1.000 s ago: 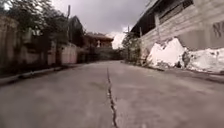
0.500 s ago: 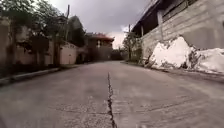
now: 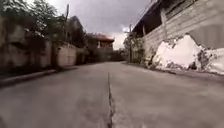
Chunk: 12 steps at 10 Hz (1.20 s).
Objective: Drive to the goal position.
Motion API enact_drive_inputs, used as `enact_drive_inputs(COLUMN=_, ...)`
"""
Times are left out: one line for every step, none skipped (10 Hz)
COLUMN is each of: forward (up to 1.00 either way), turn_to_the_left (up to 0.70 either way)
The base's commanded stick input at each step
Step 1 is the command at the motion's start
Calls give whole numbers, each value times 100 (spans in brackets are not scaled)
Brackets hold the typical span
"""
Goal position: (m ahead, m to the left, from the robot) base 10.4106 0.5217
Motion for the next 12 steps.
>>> enact_drive_inputs(forward=100, turn_to_the_left=0)
enact_drive_inputs(forward=100, turn_to_the_left=0)
enact_drive_inputs(forward=100, turn_to_the_left=0)
enact_drive_inputs(forward=100, turn_to_the_left=0)
enact_drive_inputs(forward=100, turn_to_the_left=0)
enact_drive_inputs(forward=100, turn_to_the_left=0)
enact_drive_inputs(forward=100, turn_to_the_left=0)
enact_drive_inputs(forward=100, turn_to_the_left=0)
enact_drive_inputs(forward=100, turn_to_the_left=0)
enact_drive_inputs(forward=100, turn_to_the_left=0)
enact_drive_inputs(forward=100, turn_to_the_left=0)
enact_drive_inputs(forward=100, turn_to_the_left=0)
